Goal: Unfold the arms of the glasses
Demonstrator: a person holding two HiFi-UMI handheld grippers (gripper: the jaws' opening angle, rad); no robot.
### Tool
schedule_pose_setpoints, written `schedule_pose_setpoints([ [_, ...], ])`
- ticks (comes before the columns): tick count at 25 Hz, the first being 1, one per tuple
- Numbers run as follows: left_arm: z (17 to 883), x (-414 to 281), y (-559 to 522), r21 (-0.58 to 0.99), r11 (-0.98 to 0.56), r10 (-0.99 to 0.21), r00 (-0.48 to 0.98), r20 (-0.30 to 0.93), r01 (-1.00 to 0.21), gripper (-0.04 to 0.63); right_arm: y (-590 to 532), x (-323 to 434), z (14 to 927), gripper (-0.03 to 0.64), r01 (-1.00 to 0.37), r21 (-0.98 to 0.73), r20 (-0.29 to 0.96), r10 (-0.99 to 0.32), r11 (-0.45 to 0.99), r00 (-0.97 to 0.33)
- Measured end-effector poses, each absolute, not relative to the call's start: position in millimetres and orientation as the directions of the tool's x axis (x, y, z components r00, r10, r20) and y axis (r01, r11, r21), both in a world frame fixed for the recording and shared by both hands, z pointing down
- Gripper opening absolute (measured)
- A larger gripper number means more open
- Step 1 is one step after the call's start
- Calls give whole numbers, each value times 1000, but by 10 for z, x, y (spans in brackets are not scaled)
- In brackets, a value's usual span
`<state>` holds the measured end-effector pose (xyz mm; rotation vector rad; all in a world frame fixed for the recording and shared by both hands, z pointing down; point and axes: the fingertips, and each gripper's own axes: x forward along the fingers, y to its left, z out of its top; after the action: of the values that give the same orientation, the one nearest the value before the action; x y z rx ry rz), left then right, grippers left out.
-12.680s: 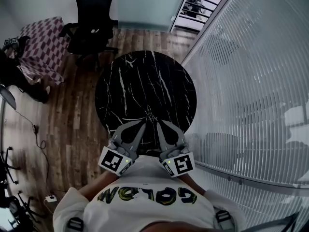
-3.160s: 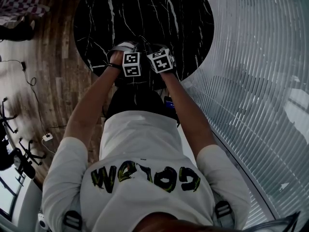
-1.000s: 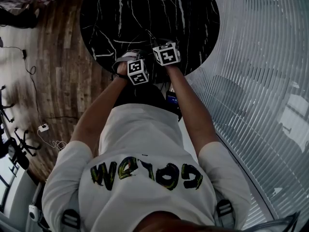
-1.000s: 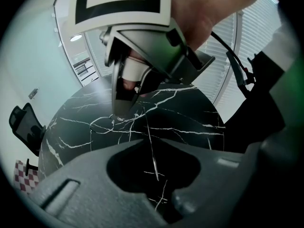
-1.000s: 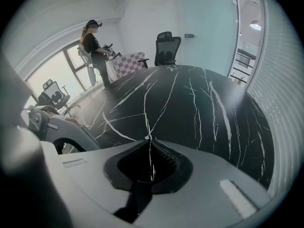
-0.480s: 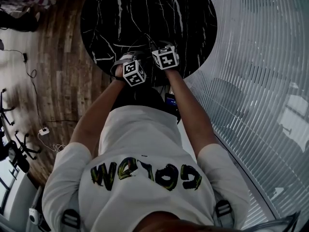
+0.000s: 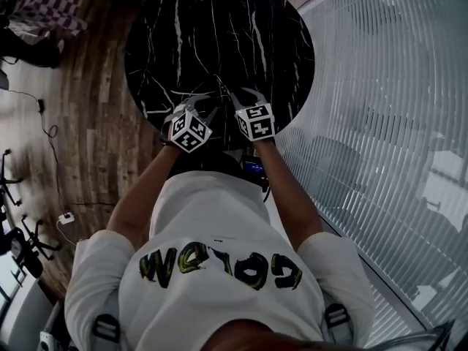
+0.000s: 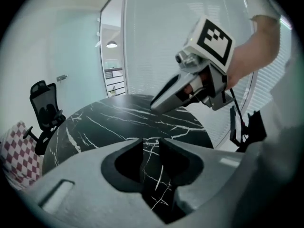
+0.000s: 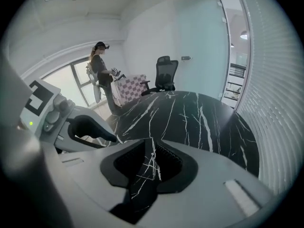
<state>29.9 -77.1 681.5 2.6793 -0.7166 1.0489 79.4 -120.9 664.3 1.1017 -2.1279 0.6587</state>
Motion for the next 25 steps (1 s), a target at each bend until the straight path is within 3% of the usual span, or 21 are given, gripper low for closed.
schedule_pose_setpoints([
  [4, 6307, 350, -802, 26, -843, -420, 689, 591, -537, 107, -1111, 789, 6216, 46, -844, -165, 668, -572, 510, -476],
  [16, 4762, 483, -790, 200, -806, -484, 815, 318, -557, 94, -876, 781, 4715, 38, -822, -147, 425, -715, 551, -555],
  [25, 3924, 553, -686, 136, -834, -508, 841, 187, -534, 84, -725, 783, 3876, 38, -801, -111, 265, -759, 588, -594],
])
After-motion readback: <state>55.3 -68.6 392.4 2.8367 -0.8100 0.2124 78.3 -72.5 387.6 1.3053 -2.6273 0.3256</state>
